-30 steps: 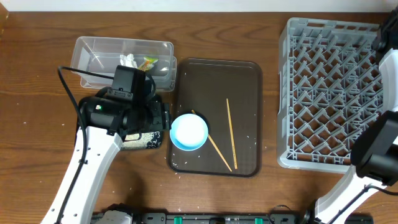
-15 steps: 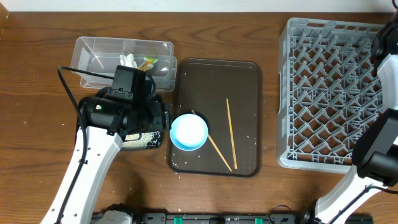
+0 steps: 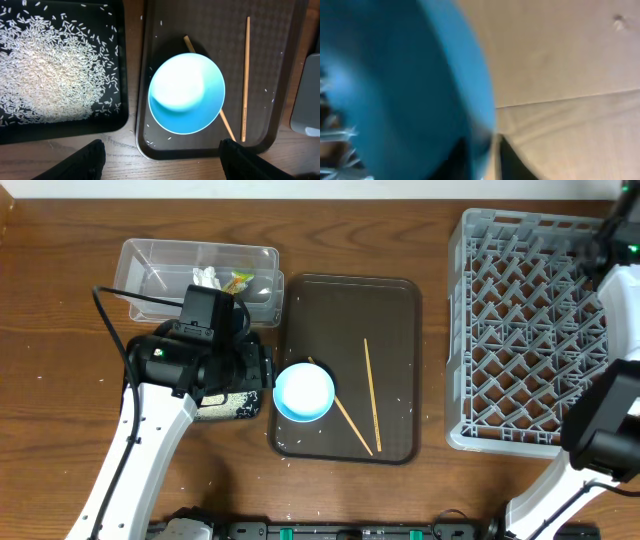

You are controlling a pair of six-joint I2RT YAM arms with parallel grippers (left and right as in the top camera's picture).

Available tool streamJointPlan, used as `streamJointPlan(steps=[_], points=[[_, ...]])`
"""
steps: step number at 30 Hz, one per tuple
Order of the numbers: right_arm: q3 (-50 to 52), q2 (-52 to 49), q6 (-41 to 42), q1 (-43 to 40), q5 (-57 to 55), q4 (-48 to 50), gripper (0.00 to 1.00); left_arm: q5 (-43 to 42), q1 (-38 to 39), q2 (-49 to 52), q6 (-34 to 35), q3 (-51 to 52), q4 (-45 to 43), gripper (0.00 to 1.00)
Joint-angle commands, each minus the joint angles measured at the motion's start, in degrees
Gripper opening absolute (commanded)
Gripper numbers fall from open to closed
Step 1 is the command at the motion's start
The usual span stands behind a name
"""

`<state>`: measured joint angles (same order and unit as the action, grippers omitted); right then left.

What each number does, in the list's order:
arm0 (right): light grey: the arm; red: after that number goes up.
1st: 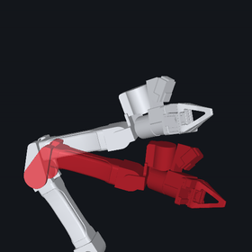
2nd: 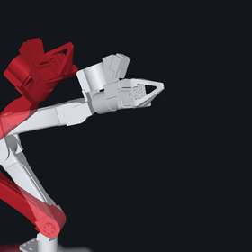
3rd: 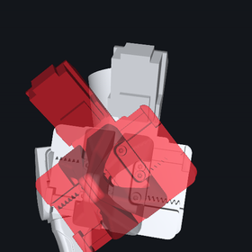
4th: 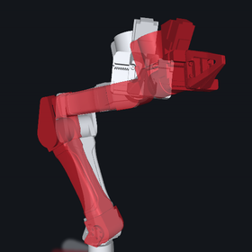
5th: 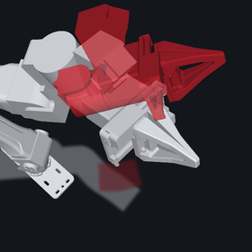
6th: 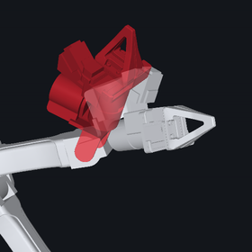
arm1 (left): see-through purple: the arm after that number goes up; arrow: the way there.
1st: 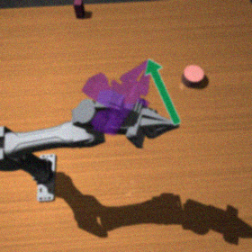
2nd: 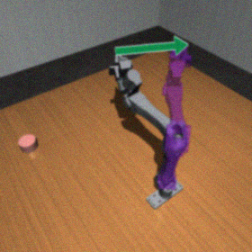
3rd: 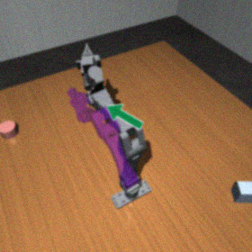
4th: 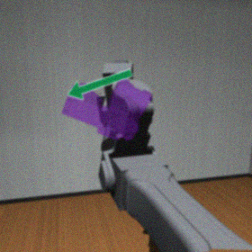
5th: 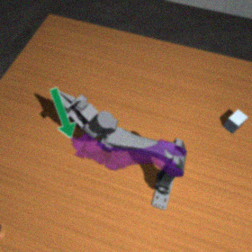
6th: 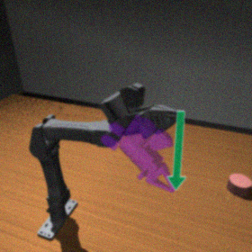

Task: Sort waste into correct bins and load items into the dishwasher rack
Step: 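Lift the teal plate with right gripper and stand it in the rack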

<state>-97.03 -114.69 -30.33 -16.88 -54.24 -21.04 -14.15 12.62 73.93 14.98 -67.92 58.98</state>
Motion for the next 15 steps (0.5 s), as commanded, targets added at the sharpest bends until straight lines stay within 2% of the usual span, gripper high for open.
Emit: streamJointPlan(steps=[1,3,4,5,10,13,15], points=[[1.25,-0.13,5.57,1.53,1.77,-1.14,0.51,0.74,-0.17,0.31,-0.13,0.33,0.15,0.76],[1.25,0.74,7.5,2.08,1.81,-1.6,0.72,0.74,-0.17,0.31,-0.13,0.33,0.15,0.76],[1.25,1.38,8.66,2.38,1.79,-1.88,0.91,0.74,-0.17,0.31,-0.13,0.33,0.15,0.76],[1.25,2.16,9.81,2.69,1.88,-2.05,0.99,0.72,-0.17,0.31,-0.13,0.33,0.15,0.76],[1.25,8.41,10.38,4.63,10.62,-3.26,0.99,0.74,-0.17,0.31,-0.15,0.33,0.13,0.76],[1.25,12.66,10.45,6.27,26.29,-8.85,0.99,0.76,-0.17,0.31,-0.15,0.33,0.09,0.76],[1.25,14.95,12.15,7.65,39.26,-14.71,0.93,0.79,-0.17,0.31,-0.15,0.33,0.09,0.76]])
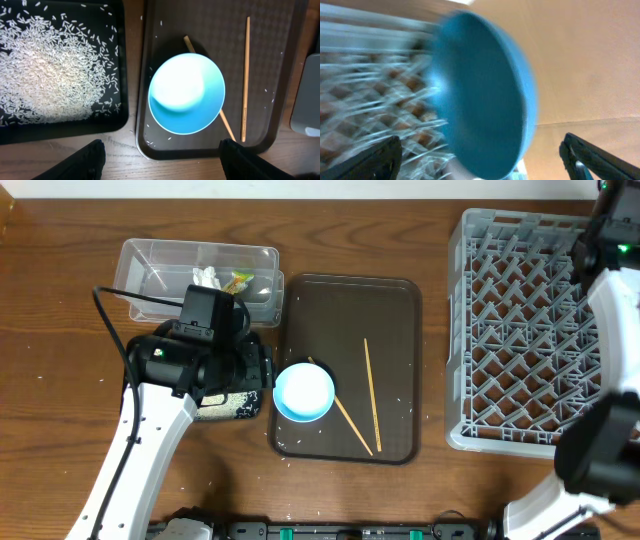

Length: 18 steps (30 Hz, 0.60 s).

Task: Sort waste into correct bins and load items into the dishwasher rack
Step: 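Lift the teal plate with right gripper and stand it in the rack, then reach right gripper to the light blue bowl and grasp its rim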

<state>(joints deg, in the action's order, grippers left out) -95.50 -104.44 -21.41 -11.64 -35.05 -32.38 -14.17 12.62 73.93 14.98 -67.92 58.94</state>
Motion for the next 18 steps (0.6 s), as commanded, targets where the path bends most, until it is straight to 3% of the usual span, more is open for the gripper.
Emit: streamJointPlan(steps=[1,3,7,12,16,18], points=[[-0.28,5.44,4.28,3.08,26.16,-5.95,0.87,0.87,-0.17,0.31,-0.15,0.33,0.15,0.76],[-0.28,6.54,8.07,4.83,39.63,-11.15,0.72,1.88,-0.17,0.31,-0.15,0.33,0.48,0.76],[-0.26,6.05,15.04,9.6,56.43,-19.21,0.69,6.47,-0.17,0.31,-0.09,0.33,3.3,0.76],[0.61,4.13,15.85,19.08,58.84,-26.23,0.69,17.62,-0.2,0.31,8.63,0.33,8.7,0.76],[4.83,2.29,18.1,27.93,58.8,-25.53,0.68,24.04,-0.2,0.31,15.5,0.33,12.09,0.77],[7.96,1.16,21.62,31.95,58.62,-23.39,0.65,25.77,-0.79,0.31,17.44,0.33,12.81,0.87]])
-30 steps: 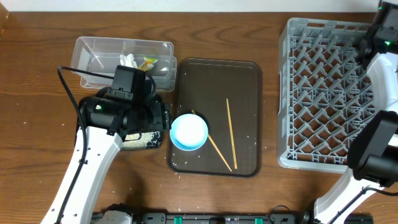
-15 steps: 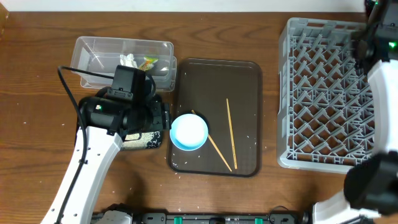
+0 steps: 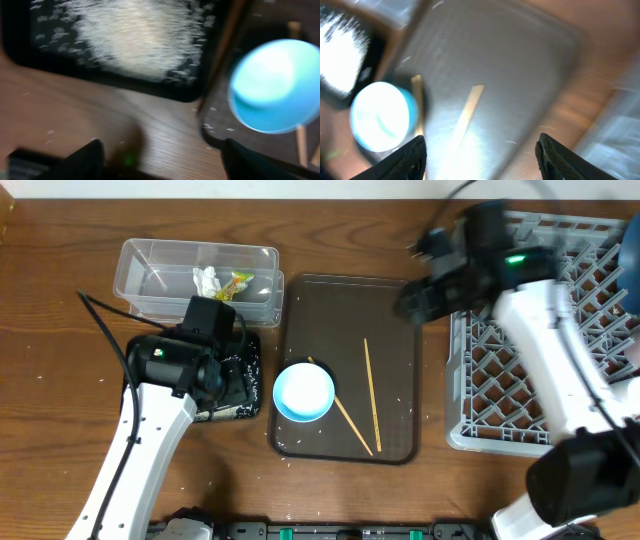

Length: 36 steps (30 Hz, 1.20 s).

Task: Sort waste into correct bins and load items into the dishwasher rack
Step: 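Reach right gripper to the light blue bowl and grasp its rim, then carry the light blue bowl with right gripper into the rack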

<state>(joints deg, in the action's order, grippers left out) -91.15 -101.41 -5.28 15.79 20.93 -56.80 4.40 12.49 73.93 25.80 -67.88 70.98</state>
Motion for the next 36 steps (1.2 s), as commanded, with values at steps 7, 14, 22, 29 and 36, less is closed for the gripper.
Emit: streamJointPlan(steps=[7,14,22,29,36], points=[[11.37,-5.97,13.42,14.99,1.49,8.81,0.57,7.17,-5.03,0.28,7.74,0.28,0.79,0.92],[12.7,-8.72,18.99,20.59,-7.65,10.56,0.37,6.99,-5.84,0.28,7.74,0.28,0.79,0.92],[12.85,-12.24,21.88,24.22,-7.63,11.85,0.31,6.99,-5.84,0.28,7.72,0.28,0.79,0.92],[12.26,-12.5,22.05,24.63,-8.35,13.38,0.01,6.99,-5.84,0.28,7.72,0.28,0.79,0.92],[4.74,-5.16,22.32,17.81,-22.05,8.11,0.01,6.99,-5.84,0.28,7.72,0.28,0.79,0.92]])
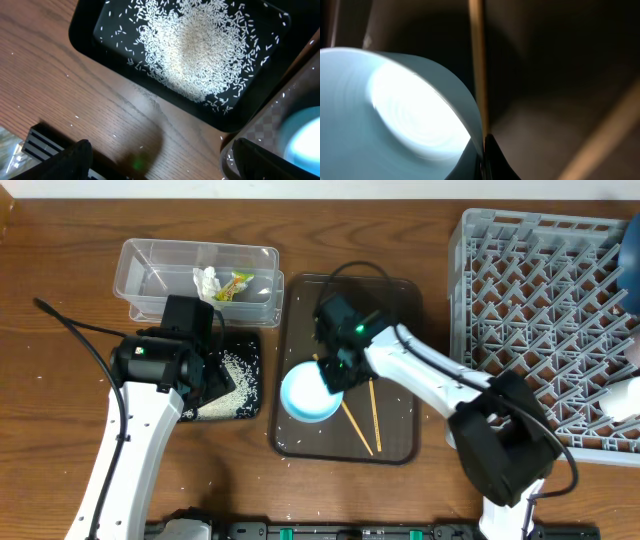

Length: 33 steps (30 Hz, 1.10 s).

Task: Sort waste into correct bins and load items into the dishwasher rack
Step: 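Carry the light blue bowl with right gripper into the rack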

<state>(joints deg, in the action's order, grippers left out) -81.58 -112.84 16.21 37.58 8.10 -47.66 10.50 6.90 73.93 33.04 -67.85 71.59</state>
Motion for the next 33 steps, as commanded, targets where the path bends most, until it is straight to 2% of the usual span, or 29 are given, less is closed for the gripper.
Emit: streamJointPlan(steps=[1,6,11,14,18,24,29,33], points=[[-5.79,7.72,0.26,-5.2,-11.63,-1.66,0.01,0.9,-0.24,0.28,0.48,0.26,0.17,0.92],[-7.3,15.87,-3.21,-11.96,-27.61,-1.88,0.01,0.9,-0.24,0.28,0.48,0.26,-0.04,0.92],[-7.28,19.54,-3.37,-19.28,-56.74,0.96,0.01,0.9,-0.24,0.28,0.5,0.26,-0.31,0.92],[-7.26,18.88,-6.95,-23.19,-67.41,5.99,0.01,0.87,-0.24,0.28,0.5,0.26,-0.59,0.92],[-7.26,16.63,-11.72,-28.98,-72.59,12.28,0.01,0.48,-0.24,0.28,0.5,0.26,-0.92,0.92],[-7.26,10.6,-13.57,-35.41,-80.43,18.03,0.01,0.48,-0.24,0.28,0.5,0.26,-0.94,0.92],[-7.26,3.63,-18.18,-38.1,-87.14,23.04,0.01,0.48,-0.24,0.28,0.5,0.26,-0.94,0.92],[-7.26,-1.07,-19.74,-38.58,-87.6,24.13,0.01,0.48,-0.24,0.28,0.5,0.26,-0.94,0.92]])
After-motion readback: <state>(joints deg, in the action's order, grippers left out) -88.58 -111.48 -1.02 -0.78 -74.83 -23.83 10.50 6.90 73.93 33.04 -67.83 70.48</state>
